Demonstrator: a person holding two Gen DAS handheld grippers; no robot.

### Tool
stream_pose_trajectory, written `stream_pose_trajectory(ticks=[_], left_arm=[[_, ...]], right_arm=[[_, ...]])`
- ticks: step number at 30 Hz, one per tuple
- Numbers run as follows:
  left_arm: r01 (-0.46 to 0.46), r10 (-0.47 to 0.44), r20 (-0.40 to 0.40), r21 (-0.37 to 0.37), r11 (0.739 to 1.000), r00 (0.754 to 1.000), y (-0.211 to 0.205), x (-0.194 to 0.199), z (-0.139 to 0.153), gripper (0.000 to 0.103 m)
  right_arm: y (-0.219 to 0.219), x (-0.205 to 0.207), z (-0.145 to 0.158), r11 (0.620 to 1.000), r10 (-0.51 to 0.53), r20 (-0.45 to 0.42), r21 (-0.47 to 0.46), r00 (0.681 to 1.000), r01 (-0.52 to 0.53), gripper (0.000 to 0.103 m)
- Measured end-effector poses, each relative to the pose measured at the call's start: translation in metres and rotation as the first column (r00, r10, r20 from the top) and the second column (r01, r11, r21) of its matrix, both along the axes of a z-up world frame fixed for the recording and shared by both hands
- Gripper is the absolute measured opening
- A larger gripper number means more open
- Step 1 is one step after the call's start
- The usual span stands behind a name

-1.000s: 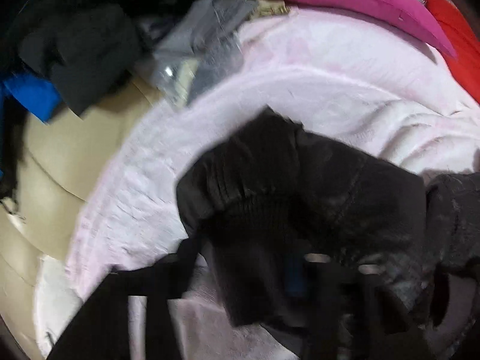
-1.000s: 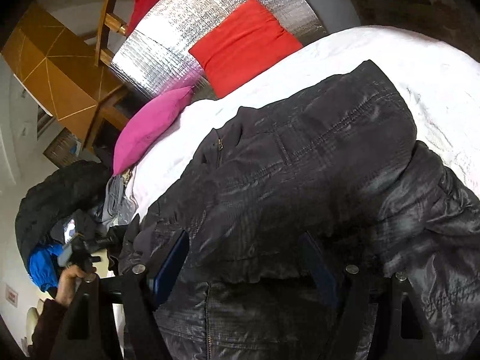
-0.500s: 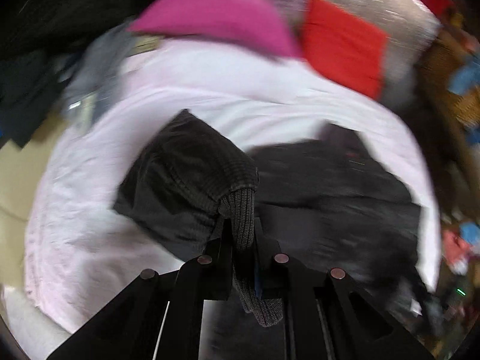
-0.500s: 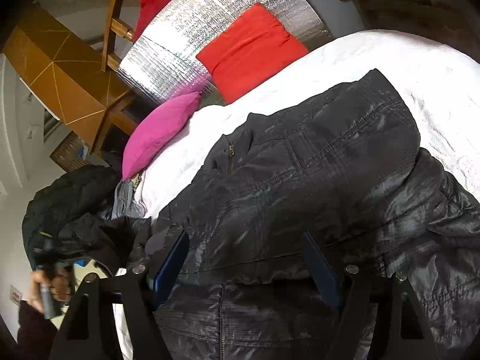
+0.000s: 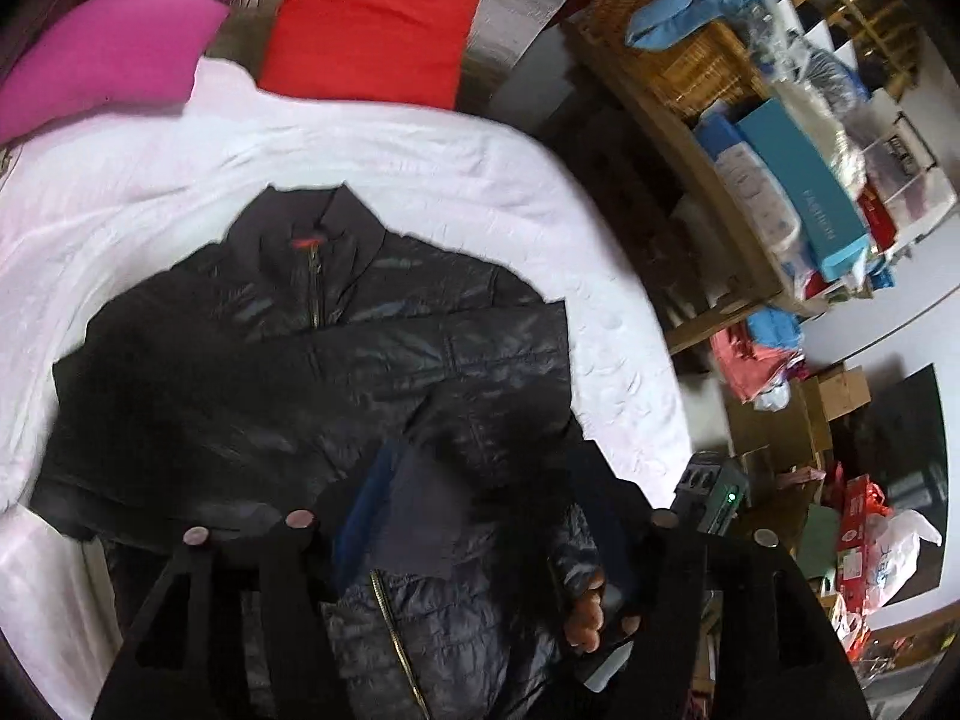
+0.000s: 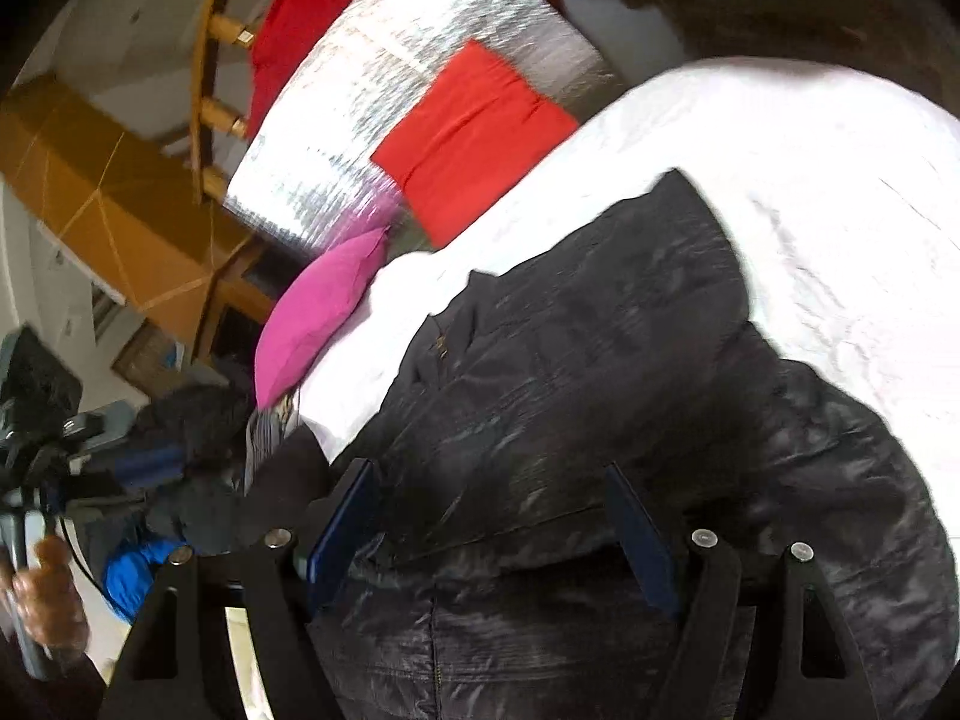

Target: Fold large clothes

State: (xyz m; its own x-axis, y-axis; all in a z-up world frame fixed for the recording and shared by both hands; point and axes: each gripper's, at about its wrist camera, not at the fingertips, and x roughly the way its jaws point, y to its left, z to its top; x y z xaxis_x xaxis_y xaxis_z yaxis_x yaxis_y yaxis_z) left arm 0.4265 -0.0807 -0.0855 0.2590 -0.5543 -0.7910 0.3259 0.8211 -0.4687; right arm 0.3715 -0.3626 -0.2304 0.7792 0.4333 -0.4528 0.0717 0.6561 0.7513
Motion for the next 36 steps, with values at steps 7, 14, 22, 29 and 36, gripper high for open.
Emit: stream_pose_trajectory(ticks=[7, 14, 22, 29, 36], left_arm=[[-0.262, 0.242, 0.123, 0.177, 0.949, 0.962, 0.095, 0.018, -0.034, 0.064], [-0.461, 0.430, 0.168, 0.275, 0.844, 0.887, 0.195, 0.023, -0.096, 0.058], [-0.388, 0.346, 0.189, 0.281, 0.878, 0.919, 0.184, 0.023, -0.124, 0.041], [-0.341, 0.308, 0.154, 0.296, 0.892, 0.939, 0.184, 0.020, -0.142, 0.041], [-0.334, 0.306, 0.138, 0.290, 0.897, 0.942, 0.188, 0.012, -0.143, 0.041]], right_arm=[[-0.009, 0.010, -0.016, 0.986, 0.092, -0.041, 0.145, 0.995, -0.085, 0.080], [0.026, 0.031, -0.031, 0.978, 0.176, -0.104, 0.127, 0.979, -0.163, 0.080], [0.069, 0.044, -0.040, 0.952, 0.289, -0.117, 0.137, 0.950, -0.273, 0.073], [0.109, 0.045, -0.047, 0.904, 0.425, -0.136, 0.117, 0.895, -0.412, 0.073], [0.127, 0.046, -0.050, 0.921, 0.385, -0.177, 0.010, 0.906, -0.389, 0.028]])
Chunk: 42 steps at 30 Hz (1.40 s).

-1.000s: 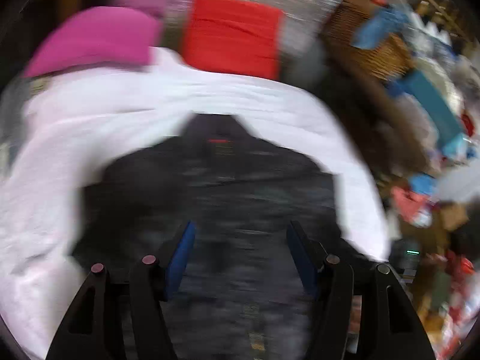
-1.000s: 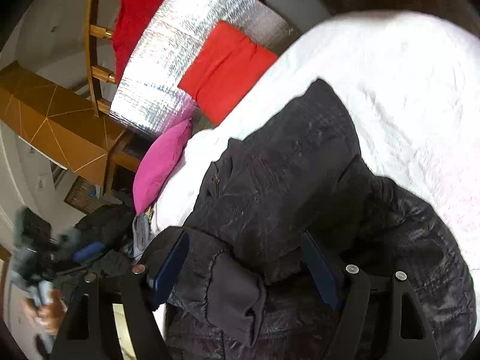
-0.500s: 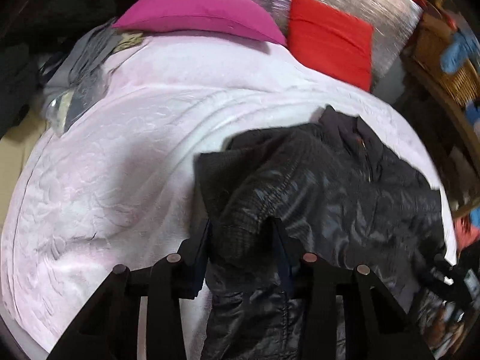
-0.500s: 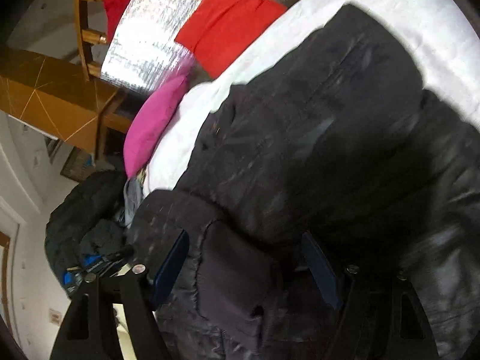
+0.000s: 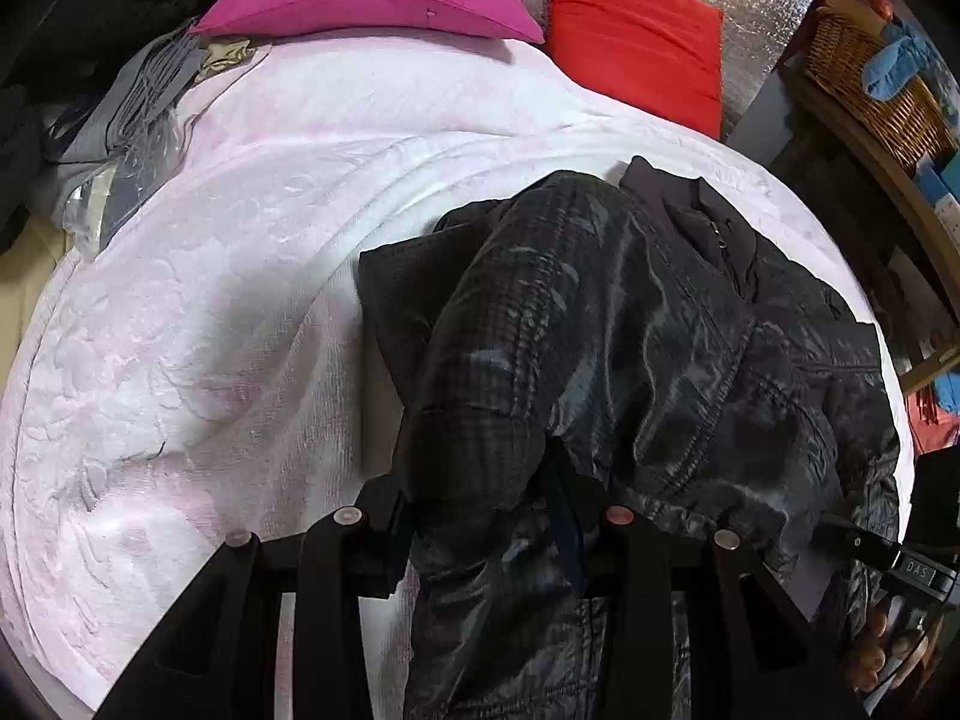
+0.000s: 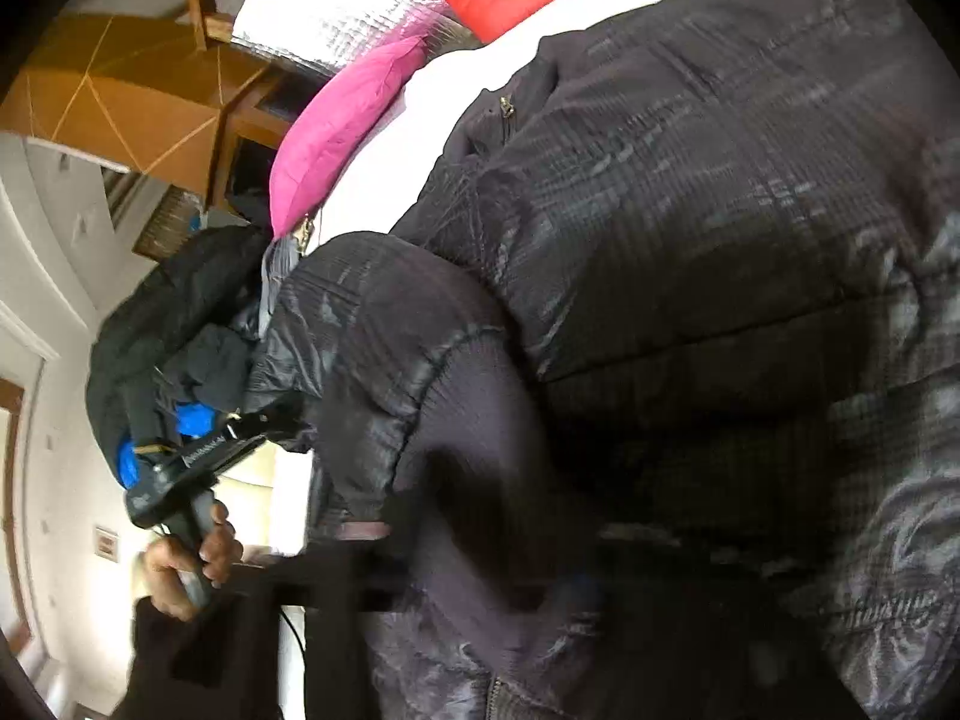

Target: Fold large clothes

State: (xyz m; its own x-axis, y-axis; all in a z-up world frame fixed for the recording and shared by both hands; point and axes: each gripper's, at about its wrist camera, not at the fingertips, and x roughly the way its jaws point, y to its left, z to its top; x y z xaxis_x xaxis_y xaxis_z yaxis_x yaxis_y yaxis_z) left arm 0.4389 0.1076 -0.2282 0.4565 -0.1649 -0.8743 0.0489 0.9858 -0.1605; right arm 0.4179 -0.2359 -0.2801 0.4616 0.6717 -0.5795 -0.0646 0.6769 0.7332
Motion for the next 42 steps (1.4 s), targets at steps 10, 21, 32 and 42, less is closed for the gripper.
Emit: stream_pose_trajectory(ticks=[10, 21, 32, 42], left_arm=[[0.142, -0.142, 0.125, 0.003, 0.990, 0.982, -0.003, -0.030, 0.048, 0.051], [0.195, -0.188, 0.149, -0.038, 0.980, 0.971, -0.019, -0.031, 0.038, 0.074], [0.292, -0.293, 0.062, 0.028, 0.956, 0.954, -0.061, -0.028, 0.000, 0.074], [0.292, -0.290, 0.077, -0.010, 0.956, 0.954, -0.045, -0.032, 0.005, 0.074]], right_arm=[[-0.046, -0.028, 0.076, 0.971, -0.200, 0.325, -0.064, 0.924, 0.232, 0.018], [-0.126, -0.007, 0.021, 0.941, -0.192, -0.006, 0.283, 0.981, 0.186, 0.027], [-0.104, -0.020, -0.017, 0.965, -0.127, -0.110, 0.215, 0.986, 0.148, 0.081], [-0.035, -0.024, 0.022, 0.999, -0.040, 0.105, -0.026, 0.994, 0.043, 0.021]])
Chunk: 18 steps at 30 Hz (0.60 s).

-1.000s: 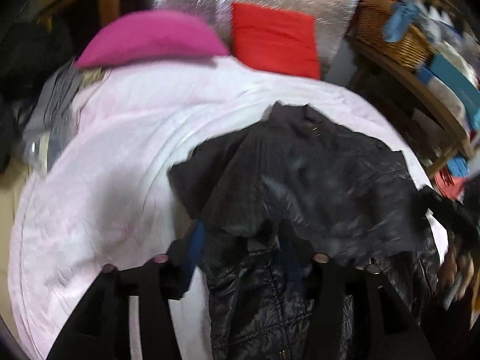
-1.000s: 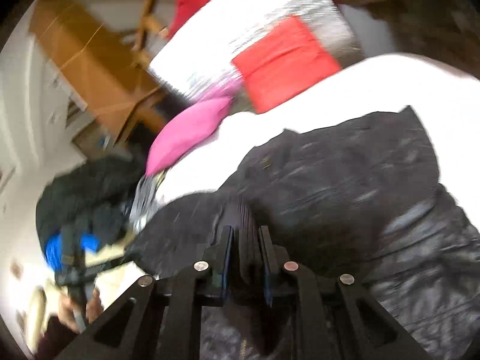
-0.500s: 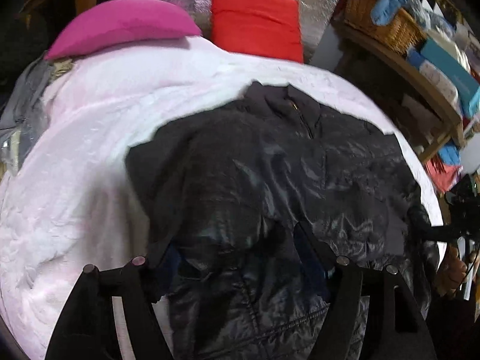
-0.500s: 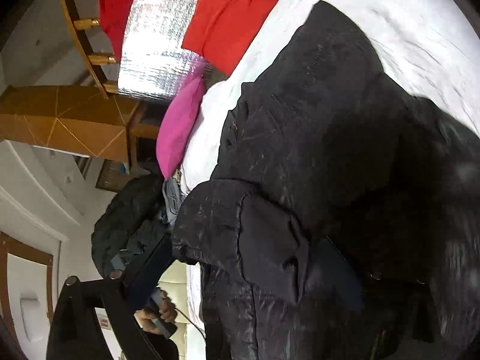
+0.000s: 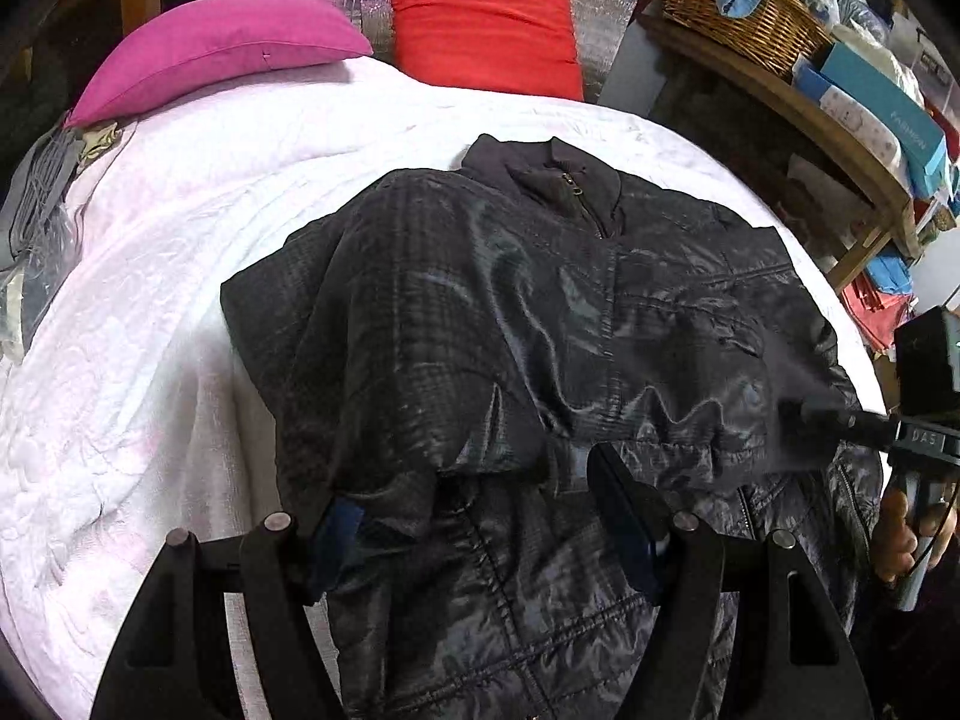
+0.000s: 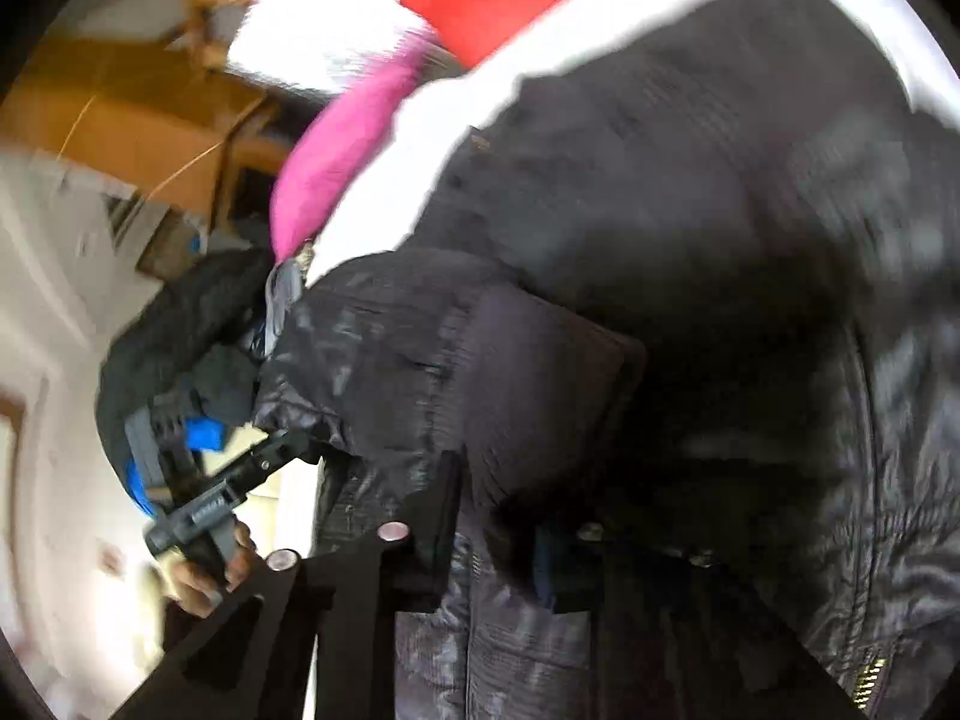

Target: Fold large clothes

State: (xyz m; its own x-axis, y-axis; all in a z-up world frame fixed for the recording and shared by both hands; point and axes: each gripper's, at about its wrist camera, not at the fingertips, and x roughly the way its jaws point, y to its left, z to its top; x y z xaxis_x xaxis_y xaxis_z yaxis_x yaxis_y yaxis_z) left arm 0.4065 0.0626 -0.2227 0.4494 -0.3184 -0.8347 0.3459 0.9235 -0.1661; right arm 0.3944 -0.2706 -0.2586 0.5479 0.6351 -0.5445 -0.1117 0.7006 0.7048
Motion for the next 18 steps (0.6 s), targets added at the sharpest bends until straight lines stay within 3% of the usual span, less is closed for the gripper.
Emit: stream_pose_trajectory(ticks=[2, 6, 8, 10, 11, 13, 15, 18], left_arm=[[-0.004, 0.004, -0.004, 0.006, 1.000, 1.000, 0.000, 0.000, -0.001, 0.074], [0.007, -0.007, -0.005, 0.006, 1.000, 1.000, -0.003, 0.001, -0.003, 0.074], [0.015, -0.015, -0.007, 0.014, 1.000, 1.000, -0.004, 0.000, -0.004, 0.074], [0.019, -0.019, -0.006, 0.018, 1.000, 1.000, -0.006, 0.001, -0.004, 0.074], [0.026, -0.026, -0.007, 0.020, 0.999, 1.000, -0.006, 0.001, -0.003, 0.074], [0.039, -0.039, -0.004, 0.028, 0.999, 0.999, -0.008, 0.002, -0.002, 0.074], [0.051, -0.051, 0.000, 0.017, 0.999, 0.999, -0.011, 0.002, 0.003, 0.074], [0.095, -0.095, 0.024, -0.006, 0.995, 0.995, -0.022, 0.000, 0.017, 0.074]], right_arm=[[0.001, 0.006, -0.003, 1.000, -0.021, -0.002, -0.019, 1.000, 0.020, 0.021], [-0.001, 0.024, -0.030, 0.995, -0.014, -0.132, 0.092, 0.991, 0.026, 0.028], [0.005, 0.031, -0.036, 0.995, 0.019, -0.124, 0.100, 0.992, -0.007, 0.035], [0.007, 0.033, -0.040, 0.993, 0.031, -0.134, 0.120, 0.990, -0.014, 0.034], [0.007, 0.031, -0.036, 0.994, 0.017, -0.121, 0.107, 0.993, -0.004, 0.029], [0.004, 0.022, -0.011, 0.999, -0.026, -0.013, 0.032, 1.000, 0.026, 0.013], [-0.004, 0.013, 0.016, 0.998, -0.066, 0.091, 0.006, 0.994, 0.065, 0.010], [-0.020, 0.004, 0.051, 0.984, -0.154, 0.231, -0.051, 0.961, 0.170, 0.010]])
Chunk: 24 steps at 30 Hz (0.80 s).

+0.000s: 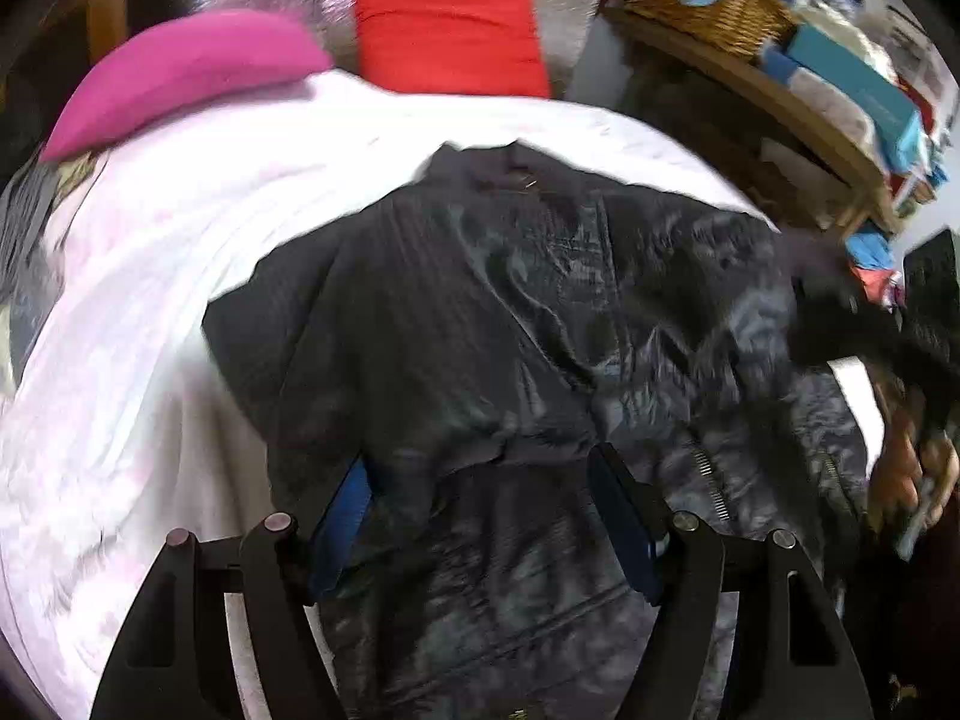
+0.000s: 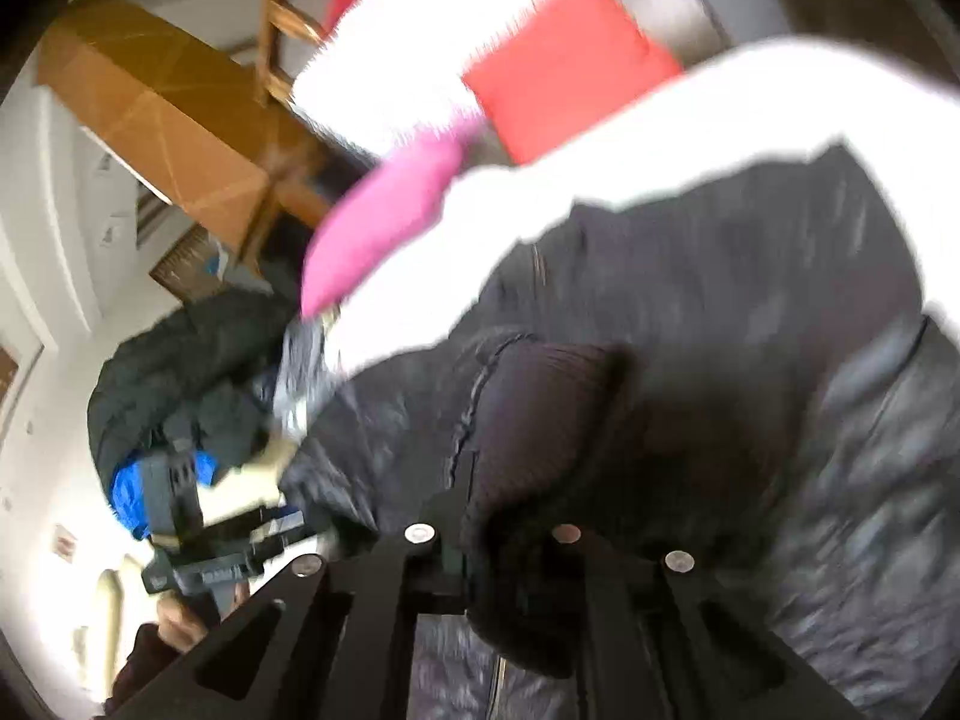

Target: Fold large clothes

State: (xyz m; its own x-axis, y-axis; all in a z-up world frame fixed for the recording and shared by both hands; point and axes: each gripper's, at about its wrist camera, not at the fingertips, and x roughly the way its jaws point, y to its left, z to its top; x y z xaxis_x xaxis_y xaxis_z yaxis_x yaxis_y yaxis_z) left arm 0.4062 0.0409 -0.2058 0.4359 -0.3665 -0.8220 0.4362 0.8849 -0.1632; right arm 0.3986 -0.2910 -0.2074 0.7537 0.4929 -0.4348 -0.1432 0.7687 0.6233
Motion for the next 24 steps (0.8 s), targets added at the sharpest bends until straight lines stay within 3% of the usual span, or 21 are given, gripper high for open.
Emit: stream_pose_trajectory(ticks=[2, 4, 7, 10, 13, 16, 17, 19, 20, 21, 24], left_arm=[[0.054, -0.053, 0.033, -0.033, 0.998, 0.998, -0.009, -0.006, 0.016, 0.074], [0.110, -0.106, 0.071, -0.041, 0.993, 0.992, -0.014, -0.016, 0.029, 0.074], [0.128, -0.132, 0.123, 0.036, 0.991, 0.984, -0.016, -0.022, 0.036, 0.086], [0.060, -0.067, 0.095, 0.074, 0.995, 0.993, -0.009, -0.004, 0.024, 0.087], [-0.048, 0.047, 0.014, 0.052, 0.998, 0.999, -0.003, 0.019, -0.001, 0.086], [-0.104, 0.107, -0.027, 0.078, 0.991, 0.994, -0.007, 0.030, -0.027, 0.086], [-0.112, 0.116, -0.034, 0.093, 0.989, 0.993, -0.012, 0.031, -0.034, 0.086], [-0.107, 0.112, -0.040, 0.114, 0.988, 0.993, -0.017, 0.032, -0.044, 0.086], [-0.101, 0.106, -0.036, 0.128, 0.987, 0.994, -0.019, 0.032, -0.048, 0.086], [-0.095, 0.100, -0.029, 0.145, 0.985, 0.995, -0.021, 0.031, -0.049, 0.086], [-0.096, 0.098, -0.013, 0.126, 0.987, 0.995, -0.023, 0.030, -0.042, 0.086]], right_arm=[[-0.016, 0.004, 0.012, 0.997, -0.073, 0.045, -0.037, 0.996, 0.075, 0.009], [-0.044, 0.021, 0.008, 0.987, -0.155, 0.022, -0.042, 0.988, 0.156, 0.009], [-0.088, 0.045, -0.016, 0.971, -0.239, -0.062, -0.007, 0.969, 0.239, 0.009], [-0.112, 0.065, -0.044, 0.962, -0.266, -0.135, 0.031, 0.955, 0.272, 0.009], [-0.120, 0.077, -0.065, 0.960, -0.247, -0.215, 0.081, 0.945, 0.269, 0.009], [-0.133, 0.080, -0.066, 0.954, -0.224, -0.246, 0.142, 0.943, 0.263, 0.013], [-0.140, 0.080, -0.066, 0.950, -0.216, -0.263, 0.167, 0.940, 0.264, 0.017], [-0.152, 0.075, -0.066, 0.928, -0.225, -0.269, 0.234, 0.936, 0.290, 0.039], [-0.156, 0.070, -0.066, 0.918, -0.233, -0.259, 0.260, 0.938, 0.299, 0.078], [-0.158, 0.062, -0.066, 0.908, -0.253, -0.234, 0.277, 0.939, 0.314, 0.100], [-0.158, 0.057, -0.053, 0.930, -0.272, -0.176, 0.207, 0.946, 0.305, 0.101]])
